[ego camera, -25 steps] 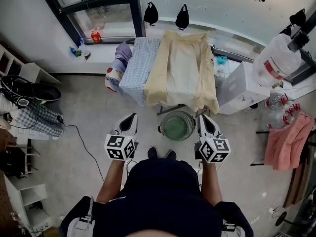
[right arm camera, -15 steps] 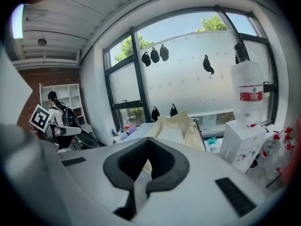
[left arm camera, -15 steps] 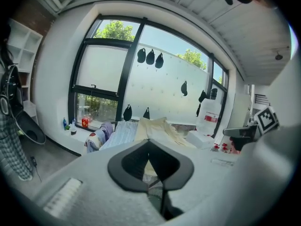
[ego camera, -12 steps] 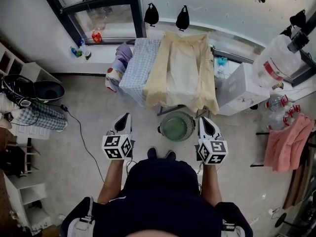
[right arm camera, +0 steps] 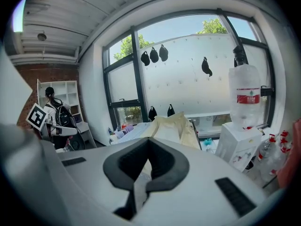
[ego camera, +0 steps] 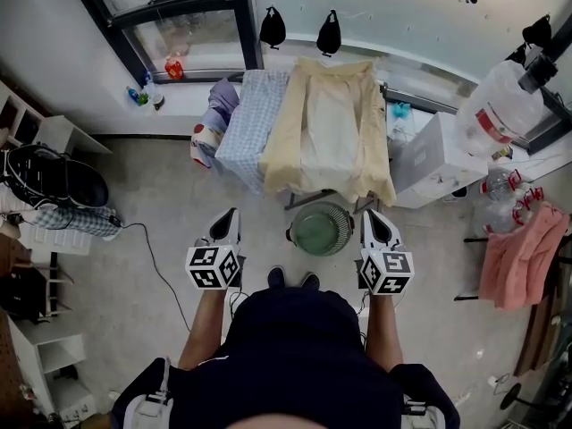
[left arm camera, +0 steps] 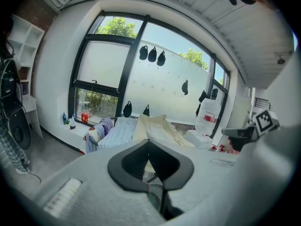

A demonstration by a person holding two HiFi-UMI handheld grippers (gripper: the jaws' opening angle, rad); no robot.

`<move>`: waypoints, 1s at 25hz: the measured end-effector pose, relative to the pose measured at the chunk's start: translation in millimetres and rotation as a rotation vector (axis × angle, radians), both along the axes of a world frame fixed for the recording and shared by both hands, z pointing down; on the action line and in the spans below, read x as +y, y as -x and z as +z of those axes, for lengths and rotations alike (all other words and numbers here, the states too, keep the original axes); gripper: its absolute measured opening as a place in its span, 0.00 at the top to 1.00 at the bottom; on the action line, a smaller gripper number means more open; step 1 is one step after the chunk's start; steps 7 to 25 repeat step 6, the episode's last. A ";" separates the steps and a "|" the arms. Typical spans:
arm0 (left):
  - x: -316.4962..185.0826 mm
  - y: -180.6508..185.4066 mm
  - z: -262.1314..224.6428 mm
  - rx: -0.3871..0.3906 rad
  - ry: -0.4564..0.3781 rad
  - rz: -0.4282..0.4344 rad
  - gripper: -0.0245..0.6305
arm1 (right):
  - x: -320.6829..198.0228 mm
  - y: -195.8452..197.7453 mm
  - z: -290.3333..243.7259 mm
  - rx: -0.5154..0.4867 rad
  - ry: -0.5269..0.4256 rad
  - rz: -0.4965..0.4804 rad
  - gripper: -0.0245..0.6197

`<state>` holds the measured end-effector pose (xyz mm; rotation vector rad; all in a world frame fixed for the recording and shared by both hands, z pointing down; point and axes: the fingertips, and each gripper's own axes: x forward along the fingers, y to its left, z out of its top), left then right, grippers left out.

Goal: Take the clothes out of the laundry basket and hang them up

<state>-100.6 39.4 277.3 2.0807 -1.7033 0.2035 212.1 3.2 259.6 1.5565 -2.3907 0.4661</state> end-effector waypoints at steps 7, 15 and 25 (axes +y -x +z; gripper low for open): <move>-20.0 6.2 -22.6 0.029 -0.076 -0.035 0.93 | -21.2 0.8 1.7 -0.001 -0.022 -0.016 0.97; -20.0 6.2 -22.6 0.029 -0.076 -0.035 0.93 | -21.2 0.8 1.7 -0.001 -0.022 -0.016 0.97; -20.0 6.2 -22.6 0.029 -0.076 -0.035 0.93 | -21.2 0.8 1.7 -0.001 -0.022 -0.016 0.97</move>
